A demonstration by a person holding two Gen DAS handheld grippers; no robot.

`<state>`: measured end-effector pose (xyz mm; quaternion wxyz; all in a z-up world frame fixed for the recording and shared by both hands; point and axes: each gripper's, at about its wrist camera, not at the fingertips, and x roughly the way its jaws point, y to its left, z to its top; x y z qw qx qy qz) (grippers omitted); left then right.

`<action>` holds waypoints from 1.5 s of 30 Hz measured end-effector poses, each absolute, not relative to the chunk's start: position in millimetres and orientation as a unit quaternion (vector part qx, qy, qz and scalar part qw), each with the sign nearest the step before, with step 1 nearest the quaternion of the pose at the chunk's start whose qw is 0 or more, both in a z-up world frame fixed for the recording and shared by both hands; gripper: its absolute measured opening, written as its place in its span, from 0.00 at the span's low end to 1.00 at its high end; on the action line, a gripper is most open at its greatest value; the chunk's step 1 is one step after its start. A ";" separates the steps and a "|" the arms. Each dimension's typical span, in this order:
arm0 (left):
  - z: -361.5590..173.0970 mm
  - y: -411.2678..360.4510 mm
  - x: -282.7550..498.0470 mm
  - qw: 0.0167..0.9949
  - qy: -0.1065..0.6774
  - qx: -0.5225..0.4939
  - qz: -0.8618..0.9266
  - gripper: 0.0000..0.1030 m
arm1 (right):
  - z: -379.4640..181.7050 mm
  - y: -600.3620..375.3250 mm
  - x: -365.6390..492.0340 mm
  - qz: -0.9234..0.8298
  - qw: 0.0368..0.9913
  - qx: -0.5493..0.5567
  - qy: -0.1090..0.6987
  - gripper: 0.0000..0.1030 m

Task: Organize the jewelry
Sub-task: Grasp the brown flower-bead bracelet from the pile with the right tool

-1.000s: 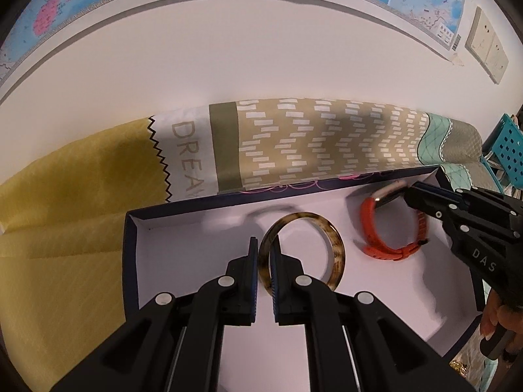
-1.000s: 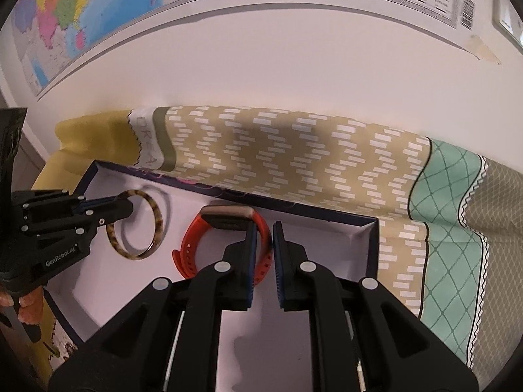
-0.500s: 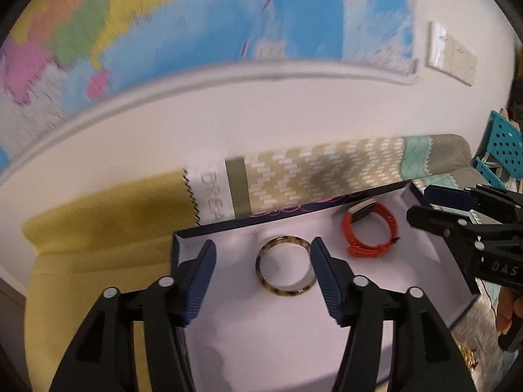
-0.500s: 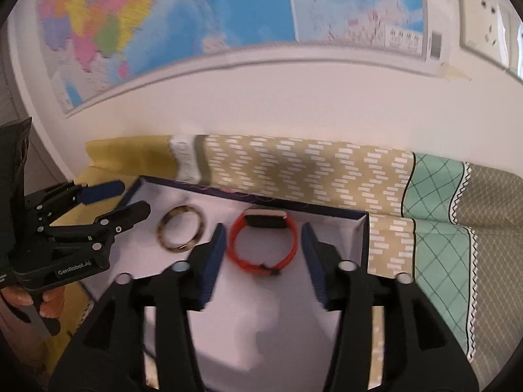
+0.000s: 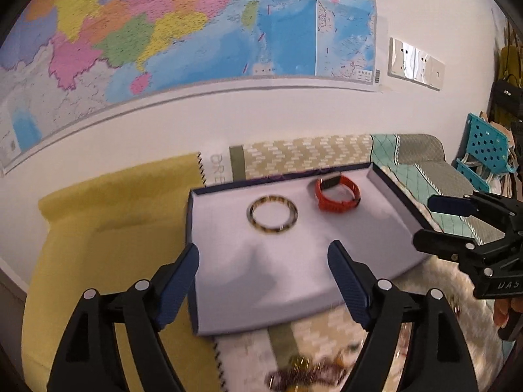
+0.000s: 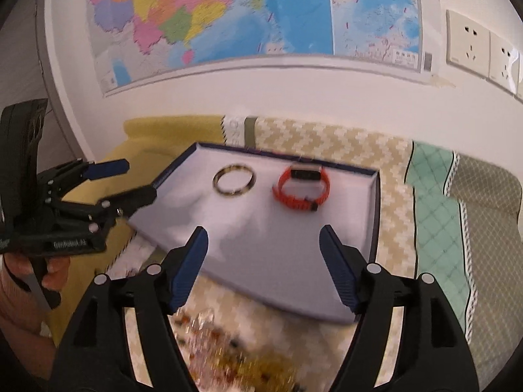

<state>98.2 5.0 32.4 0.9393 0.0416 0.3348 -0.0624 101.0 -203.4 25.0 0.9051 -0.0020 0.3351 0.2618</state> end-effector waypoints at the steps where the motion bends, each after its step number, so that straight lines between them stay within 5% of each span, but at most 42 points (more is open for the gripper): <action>1: 29.8 7.3 92.0 0.938 0.338 0.041 -0.063 0.76 | 19.9 -206.9 93.1 0.261 0.903 -0.003 0.340 0.68; 7: 5.3 16.5 62.2 0.928 0.362 0.034 -0.078 0.76 | -4.5 -228.5 65.2 0.251 0.894 0.011 0.370 0.67; 15: -15.1 9.7 36.0 0.921 0.373 0.025 -0.110 0.76 | -18.1 -222.3 32.8 0.273 0.882 -0.005 0.383 0.44; 21: -18.2 -0.4 28.1 0.919 0.372 0.028 -0.124 0.76 | -27.6 -208.8 28.2 0.271 0.882 -0.038 0.385 0.38; 25: -18.9 -2.9 26.3 0.918 0.374 0.027 -0.127 0.76 | -30.4 -212.5 28.1 0.272 0.882 -0.033 0.382 0.11; 36: -16.1 -2.3 20.6 0.919 0.368 0.025 -0.138 0.76 | 7.1 -270.7 23.6 0.313 0.878 0.131 0.339 0.10; 40: -16.3 -1.1 18.0 0.918 0.370 0.024 -0.141 0.76 | 26.6 -287.3 19.7 0.343 0.868 0.183 0.308 0.01; 45: -19.2 -0.5 17.5 0.915 0.375 0.021 -0.145 0.76 | 26.0 -281.8 21.8 0.300 0.886 0.137 0.326 0.07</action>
